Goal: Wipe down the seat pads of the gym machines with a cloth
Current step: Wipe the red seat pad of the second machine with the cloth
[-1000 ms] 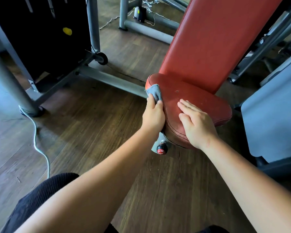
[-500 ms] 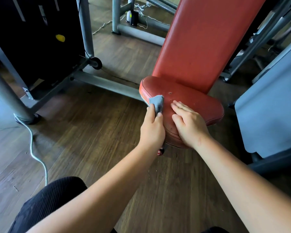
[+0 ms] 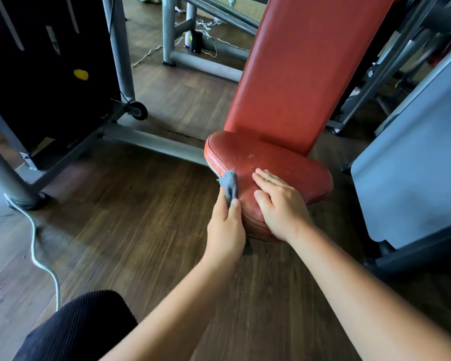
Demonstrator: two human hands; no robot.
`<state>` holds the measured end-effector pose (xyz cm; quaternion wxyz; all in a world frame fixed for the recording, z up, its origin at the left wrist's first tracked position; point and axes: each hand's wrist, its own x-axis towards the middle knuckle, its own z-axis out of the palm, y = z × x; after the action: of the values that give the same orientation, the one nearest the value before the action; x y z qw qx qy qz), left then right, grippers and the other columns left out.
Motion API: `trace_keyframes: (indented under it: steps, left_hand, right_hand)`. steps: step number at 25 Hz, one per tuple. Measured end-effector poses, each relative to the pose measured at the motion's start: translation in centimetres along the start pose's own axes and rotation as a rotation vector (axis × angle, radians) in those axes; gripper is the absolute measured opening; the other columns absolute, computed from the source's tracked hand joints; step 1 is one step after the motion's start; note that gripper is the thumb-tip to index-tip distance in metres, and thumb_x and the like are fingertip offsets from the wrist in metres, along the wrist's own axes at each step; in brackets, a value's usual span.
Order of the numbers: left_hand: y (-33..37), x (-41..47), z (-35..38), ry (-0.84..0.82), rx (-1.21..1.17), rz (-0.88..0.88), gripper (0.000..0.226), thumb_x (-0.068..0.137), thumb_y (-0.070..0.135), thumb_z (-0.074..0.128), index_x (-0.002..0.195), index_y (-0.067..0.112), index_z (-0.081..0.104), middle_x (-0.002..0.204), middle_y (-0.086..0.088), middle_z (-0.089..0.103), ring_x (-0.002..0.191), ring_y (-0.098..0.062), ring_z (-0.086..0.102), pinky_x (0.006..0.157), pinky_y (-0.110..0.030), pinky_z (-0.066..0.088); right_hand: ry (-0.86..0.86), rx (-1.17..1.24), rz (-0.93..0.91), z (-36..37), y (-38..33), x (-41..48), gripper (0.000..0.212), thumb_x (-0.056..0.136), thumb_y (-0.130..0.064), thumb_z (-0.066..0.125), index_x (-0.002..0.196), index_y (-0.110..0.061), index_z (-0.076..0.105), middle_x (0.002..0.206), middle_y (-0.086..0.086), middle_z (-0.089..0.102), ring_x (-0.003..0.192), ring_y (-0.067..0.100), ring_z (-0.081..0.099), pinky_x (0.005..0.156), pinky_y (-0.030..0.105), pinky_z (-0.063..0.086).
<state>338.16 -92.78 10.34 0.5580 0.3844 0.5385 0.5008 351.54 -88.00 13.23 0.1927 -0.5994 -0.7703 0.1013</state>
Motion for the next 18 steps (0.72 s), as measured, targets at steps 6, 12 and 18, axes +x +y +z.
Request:
trace_keyframes:
  steps: [6,12,18]
  left_hand:
    - [2.8,5.0,-0.2,0.075,0.221,-0.023,0.049,0.105,0.029,0.043,0.153,0.019,0.044,0.156,-0.002,0.049,0.144,-0.023,0.044,0.101,-0.021,0.028]
    - [4.4,5.2,-1.3,0.141,0.362,-0.081,0.046,0.101,0.023,0.046,0.146,0.021,0.055,0.144,-0.007,0.058,0.131,-0.027,0.055,0.108,-0.034,0.041]
    - [14.5,1.4,-1.0,0.116,0.305,-0.168,0.041,0.099,0.022,0.05,0.139,0.024,0.058,0.129,-0.002,0.065,0.121,-0.025,0.061,0.108,-0.043,0.046]
  right_hand:
    - [0.022,0.034,-0.001,0.0,0.2,0.1,0.047,0.096,-0.023,0.045,0.14,-0.011,0.058,0.152,0.003,0.05,0.145,0.016,0.04,0.122,0.025,0.022]
    - [-0.089,0.014,0.041,-0.9,-0.7,-0.2,0.052,0.097,-0.027,0.039,0.145,-0.008,0.051,0.156,0.006,0.044,0.149,0.022,0.034,0.123,0.031,0.022]
    - [-0.218,0.217,0.365,-8.1,-8.1,0.0,0.042,0.103,-0.028,0.042,0.138,-0.011,0.057,0.147,0.011,0.054,0.138,0.024,0.047,0.115,0.031,0.032]
